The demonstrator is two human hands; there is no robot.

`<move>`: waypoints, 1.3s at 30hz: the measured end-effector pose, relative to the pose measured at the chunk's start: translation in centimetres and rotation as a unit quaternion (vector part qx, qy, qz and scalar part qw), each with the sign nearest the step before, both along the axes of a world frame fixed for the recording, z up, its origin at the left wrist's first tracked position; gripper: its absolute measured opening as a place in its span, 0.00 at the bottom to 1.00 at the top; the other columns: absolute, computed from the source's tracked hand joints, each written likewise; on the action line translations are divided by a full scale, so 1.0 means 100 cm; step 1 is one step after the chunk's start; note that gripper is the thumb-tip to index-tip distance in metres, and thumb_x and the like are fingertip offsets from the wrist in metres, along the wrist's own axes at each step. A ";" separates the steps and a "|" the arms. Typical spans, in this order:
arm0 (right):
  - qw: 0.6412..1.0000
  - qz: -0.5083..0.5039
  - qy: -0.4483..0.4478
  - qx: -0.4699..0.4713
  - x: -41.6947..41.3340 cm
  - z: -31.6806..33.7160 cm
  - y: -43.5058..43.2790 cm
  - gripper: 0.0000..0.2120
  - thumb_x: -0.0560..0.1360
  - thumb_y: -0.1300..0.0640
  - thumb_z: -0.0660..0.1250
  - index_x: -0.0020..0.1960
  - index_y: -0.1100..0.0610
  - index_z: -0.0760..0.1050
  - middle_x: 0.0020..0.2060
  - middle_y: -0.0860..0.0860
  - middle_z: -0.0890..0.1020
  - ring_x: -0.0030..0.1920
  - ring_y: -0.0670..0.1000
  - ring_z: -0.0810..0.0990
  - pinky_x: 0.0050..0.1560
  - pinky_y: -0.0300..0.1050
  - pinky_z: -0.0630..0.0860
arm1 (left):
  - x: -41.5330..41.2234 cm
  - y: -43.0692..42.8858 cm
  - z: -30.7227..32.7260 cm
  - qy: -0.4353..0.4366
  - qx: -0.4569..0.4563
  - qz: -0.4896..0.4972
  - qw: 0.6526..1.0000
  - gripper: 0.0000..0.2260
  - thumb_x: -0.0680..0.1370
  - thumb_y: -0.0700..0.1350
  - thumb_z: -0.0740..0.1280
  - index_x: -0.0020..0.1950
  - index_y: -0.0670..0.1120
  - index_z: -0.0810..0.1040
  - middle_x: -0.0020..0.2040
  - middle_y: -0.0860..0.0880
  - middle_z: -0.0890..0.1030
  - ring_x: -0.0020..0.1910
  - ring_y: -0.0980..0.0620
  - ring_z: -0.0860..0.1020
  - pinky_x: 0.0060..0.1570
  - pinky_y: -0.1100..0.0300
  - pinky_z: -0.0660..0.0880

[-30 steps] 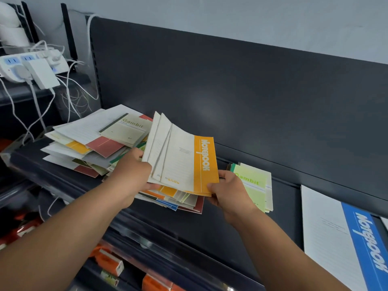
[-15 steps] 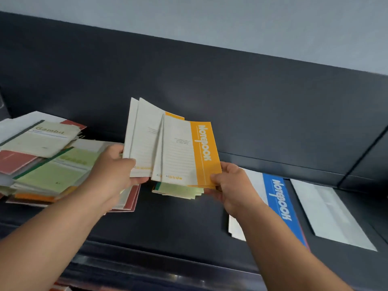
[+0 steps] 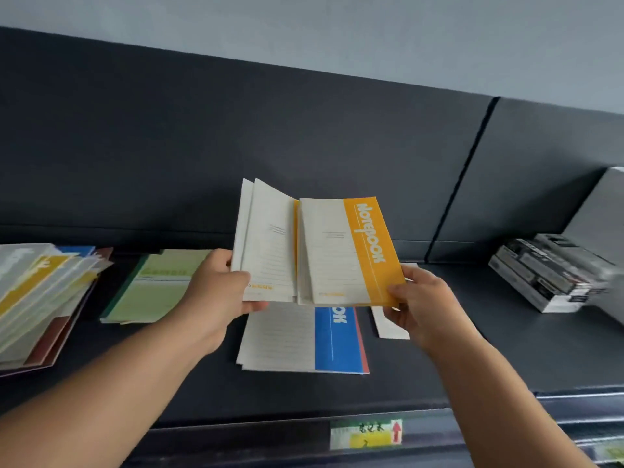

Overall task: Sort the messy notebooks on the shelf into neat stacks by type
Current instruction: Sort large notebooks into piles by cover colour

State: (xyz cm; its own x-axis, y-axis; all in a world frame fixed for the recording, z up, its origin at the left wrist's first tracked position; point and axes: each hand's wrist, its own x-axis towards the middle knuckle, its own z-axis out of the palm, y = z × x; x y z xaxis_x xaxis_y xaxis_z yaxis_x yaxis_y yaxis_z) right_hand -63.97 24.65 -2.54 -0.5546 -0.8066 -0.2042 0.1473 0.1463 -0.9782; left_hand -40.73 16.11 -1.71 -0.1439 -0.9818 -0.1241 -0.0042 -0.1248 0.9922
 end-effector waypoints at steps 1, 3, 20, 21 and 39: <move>1.000 -0.012 -0.012 -0.008 -0.015 0.001 0.008 0.17 0.76 0.73 0.58 0.52 0.54 0.77 0.41 0.52 0.83 0.37 0.50 0.80 0.35 0.43 0.76 | -0.013 0.002 -0.003 -0.005 0.004 -0.009 1.000 0.11 0.79 0.31 0.58 0.56 0.45 0.73 0.52 0.45 0.80 0.51 0.44 0.80 0.41 0.52 0.81; 0.998 -0.040 -0.036 -0.024 -0.041 0.003 0.022 0.17 0.76 0.73 0.58 0.56 0.57 0.76 0.43 0.53 0.83 0.38 0.50 0.79 0.35 0.43 0.75 | -0.040 0.008 -0.007 -0.011 0.013 -0.030 0.999 0.12 0.79 0.32 0.59 0.58 0.45 0.73 0.52 0.45 0.80 0.50 0.44 0.80 0.41 0.52 0.81; 0.990 -0.101 -0.093 -0.023 -0.154 -0.019 0.074 0.16 0.77 0.73 0.56 0.50 0.58 0.77 0.39 0.54 0.82 0.32 0.49 0.76 0.25 0.36 0.74 | -0.201 0.041 -0.051 -0.229 0.039 -0.124 0.965 0.10 0.80 0.41 0.62 0.61 0.45 0.68 0.56 0.45 0.76 0.49 0.46 0.79 0.42 0.52 0.82; 0.992 -0.092 -0.081 -0.006 -0.153 -0.022 0.073 0.16 0.77 0.74 0.56 0.49 0.57 0.77 0.39 0.55 0.82 0.33 0.50 0.76 0.25 0.37 0.74 | -0.199 0.040 -0.053 -0.272 0.007 -0.136 0.953 0.11 0.79 0.43 0.63 0.61 0.45 0.68 0.55 0.45 0.76 0.49 0.47 0.78 0.46 0.51 0.81; 0.809 0.045 0.463 0.359 -0.125 -0.044 0.045 0.15 0.77 0.58 0.56 0.62 0.55 0.69 0.59 0.53 0.75 0.61 0.58 0.71 0.55 0.52 0.69 | -0.184 0.042 -0.064 -0.628 -0.199 -0.281 0.698 0.37 0.78 0.68 0.49 0.79 0.48 0.41 0.80 0.45 0.46 0.77 0.42 0.39 0.73 0.42 0.42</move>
